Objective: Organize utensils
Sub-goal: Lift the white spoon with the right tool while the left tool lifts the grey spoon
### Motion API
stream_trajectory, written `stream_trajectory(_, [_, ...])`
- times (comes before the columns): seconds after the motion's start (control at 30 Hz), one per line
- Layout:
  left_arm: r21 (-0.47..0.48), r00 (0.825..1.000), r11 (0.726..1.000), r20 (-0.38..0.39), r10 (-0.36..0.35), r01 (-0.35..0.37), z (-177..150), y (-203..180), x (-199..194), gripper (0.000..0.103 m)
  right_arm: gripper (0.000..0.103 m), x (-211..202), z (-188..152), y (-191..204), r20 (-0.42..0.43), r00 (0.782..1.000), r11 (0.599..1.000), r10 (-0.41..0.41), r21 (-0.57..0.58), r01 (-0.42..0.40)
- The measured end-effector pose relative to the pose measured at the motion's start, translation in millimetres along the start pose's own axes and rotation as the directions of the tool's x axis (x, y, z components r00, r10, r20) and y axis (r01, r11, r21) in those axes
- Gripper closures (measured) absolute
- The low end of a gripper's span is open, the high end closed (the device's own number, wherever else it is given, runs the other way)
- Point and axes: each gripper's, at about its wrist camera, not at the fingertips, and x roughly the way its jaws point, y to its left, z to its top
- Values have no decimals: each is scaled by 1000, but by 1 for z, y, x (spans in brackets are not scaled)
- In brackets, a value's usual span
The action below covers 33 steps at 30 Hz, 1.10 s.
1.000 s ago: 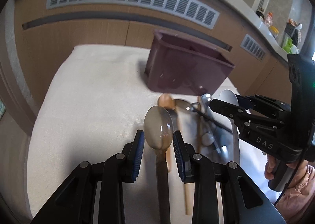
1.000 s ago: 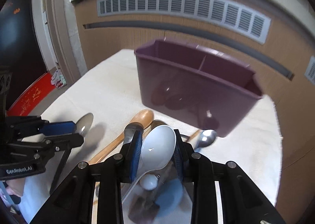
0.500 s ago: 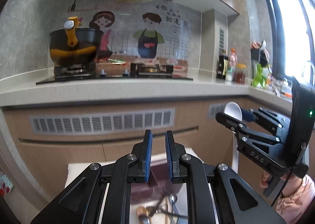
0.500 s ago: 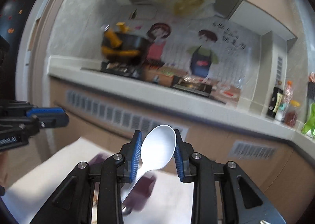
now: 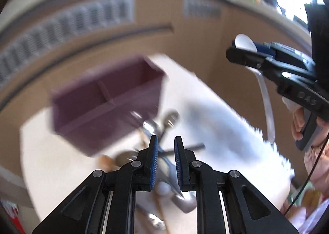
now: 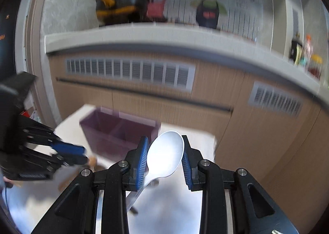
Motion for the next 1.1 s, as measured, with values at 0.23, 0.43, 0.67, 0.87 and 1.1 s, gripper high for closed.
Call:
stream_trajectory(0.23, [173, 984, 984, -169, 63, -34, 22, -24, 83, 73, 74, 11, -61, -21, -115, 991, 996, 63, 69, -55])
stream_trajectory(0.43, [74, 965, 990, -228, 131, -117, 23, -3, 105, 69, 74, 11, -94, -29, -164, 980, 989, 115, 115, -97])
stream_trajectory(0.67, [-34, 952, 999, -306, -13, 2, 10, -9, 87, 56, 74, 19, -106, -18, -172, 964, 978, 204, 80, -193])
stream_trajectory(0.87, [32, 982, 999, -190, 14, -8, 40, -16, 80, 56, 74, 15, -115, -4, -197, 952, 972, 235, 35, -233])
stream_trajectory(1.1, [112, 959, 993, -277, 51, -20, 52, -28, 122, 56, 68, 0, -120, -15, -216, 946, 970, 240, 100, -223])
